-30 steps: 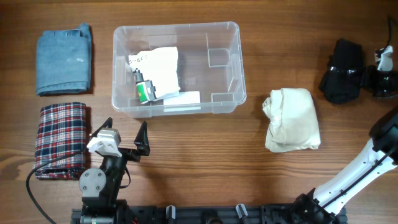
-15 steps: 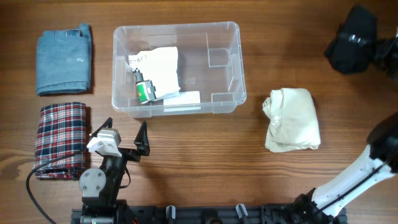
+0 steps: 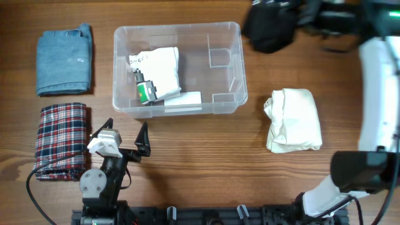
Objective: Pack container
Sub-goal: 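Lift the black garment and carry it into the container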
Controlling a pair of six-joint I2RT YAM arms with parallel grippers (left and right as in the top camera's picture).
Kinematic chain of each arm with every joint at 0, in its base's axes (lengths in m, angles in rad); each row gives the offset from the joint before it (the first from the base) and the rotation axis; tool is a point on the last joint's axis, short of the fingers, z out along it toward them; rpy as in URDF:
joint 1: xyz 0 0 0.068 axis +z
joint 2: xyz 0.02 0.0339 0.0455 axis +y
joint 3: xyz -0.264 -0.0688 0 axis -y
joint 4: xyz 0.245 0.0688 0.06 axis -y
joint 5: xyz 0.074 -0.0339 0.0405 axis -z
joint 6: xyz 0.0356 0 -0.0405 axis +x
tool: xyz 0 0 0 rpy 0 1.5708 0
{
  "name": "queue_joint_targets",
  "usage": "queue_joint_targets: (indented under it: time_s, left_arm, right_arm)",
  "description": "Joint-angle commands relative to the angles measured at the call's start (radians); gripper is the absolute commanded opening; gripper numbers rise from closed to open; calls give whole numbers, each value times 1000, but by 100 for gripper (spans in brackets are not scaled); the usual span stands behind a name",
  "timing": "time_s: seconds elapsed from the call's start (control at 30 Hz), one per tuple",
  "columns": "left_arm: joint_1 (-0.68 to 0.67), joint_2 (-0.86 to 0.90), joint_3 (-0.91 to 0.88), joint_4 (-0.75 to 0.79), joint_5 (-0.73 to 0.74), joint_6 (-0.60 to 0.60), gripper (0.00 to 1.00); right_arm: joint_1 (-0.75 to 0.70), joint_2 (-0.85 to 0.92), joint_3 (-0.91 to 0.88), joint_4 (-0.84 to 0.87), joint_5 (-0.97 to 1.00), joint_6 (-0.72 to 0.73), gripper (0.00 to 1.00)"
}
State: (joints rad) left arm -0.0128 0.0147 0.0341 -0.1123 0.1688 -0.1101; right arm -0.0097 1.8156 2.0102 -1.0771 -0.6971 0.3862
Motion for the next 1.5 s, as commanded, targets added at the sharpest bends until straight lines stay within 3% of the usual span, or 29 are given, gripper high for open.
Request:
queue_joint_targets:
  time_s: [0.0, 0.13, 0.4, 0.7, 1.17, 1.27, 1.3, 1.37, 1.47]
  left_arm:
    - [6, -5, -3, -2, -6, -6, 100]
    - [6, -5, -3, -2, -6, -6, 100]
    - [6, -5, -3, -2, -6, -6, 100]
    - [6, -5, -3, -2, -6, -6, 100]
    - [6, -5, -3, -2, -6, -6, 100]
    - [6, -5, -3, -2, -6, -6, 100]
    - [6, -5, -3, -2, -6, -6, 100]
    - [6, -5, -3, -2, -6, -6, 100]
    - [6, -5, -3, -2, -6, -6, 100]
  right_arm:
    - [177, 15, -21, 50, 316, 238, 4]
    - [319, 61, -21, 57, 539, 347, 4]
    - [459, 211, -21, 71, 546, 349, 5]
    - [506, 364, -21, 124, 486, 268, 5]
    - [506, 444, -21, 159, 487, 127, 10]
    - [506, 452, -21, 167, 487, 124, 21]
    - [506, 454, -21, 167, 487, 116, 34]
    - [506, 457, -21, 167, 491, 106, 48]
    - [506, 459, -21, 164, 490, 107, 58]
